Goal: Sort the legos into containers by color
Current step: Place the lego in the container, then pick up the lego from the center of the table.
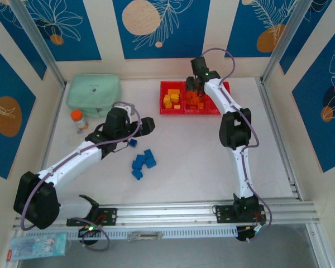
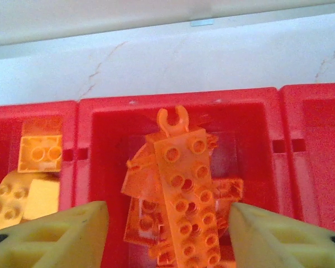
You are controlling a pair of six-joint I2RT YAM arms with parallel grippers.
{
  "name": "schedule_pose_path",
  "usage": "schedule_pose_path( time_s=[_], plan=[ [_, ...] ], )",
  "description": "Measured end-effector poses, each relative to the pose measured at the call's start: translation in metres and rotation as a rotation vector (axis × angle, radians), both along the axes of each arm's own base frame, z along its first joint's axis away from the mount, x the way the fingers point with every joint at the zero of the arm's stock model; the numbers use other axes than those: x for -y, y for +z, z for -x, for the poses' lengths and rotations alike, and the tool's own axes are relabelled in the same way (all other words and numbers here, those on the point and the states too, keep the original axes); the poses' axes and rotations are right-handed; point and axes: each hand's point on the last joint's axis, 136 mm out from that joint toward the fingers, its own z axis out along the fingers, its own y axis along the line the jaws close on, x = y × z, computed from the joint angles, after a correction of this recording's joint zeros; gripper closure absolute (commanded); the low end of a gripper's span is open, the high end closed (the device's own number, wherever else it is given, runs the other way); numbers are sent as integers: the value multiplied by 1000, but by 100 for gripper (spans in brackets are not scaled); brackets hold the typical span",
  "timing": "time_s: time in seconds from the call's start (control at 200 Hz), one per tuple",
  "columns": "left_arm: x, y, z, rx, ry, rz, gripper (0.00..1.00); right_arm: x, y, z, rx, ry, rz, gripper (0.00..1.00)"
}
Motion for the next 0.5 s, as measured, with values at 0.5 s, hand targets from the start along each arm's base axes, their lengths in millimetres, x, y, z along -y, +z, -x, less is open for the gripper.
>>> schedule_pose_path(
  time_s=[0.5],
  plan=[
    [-27,31,40,43,10,32,1,-69,71,164,-10,221,-136,31]
  ],
)
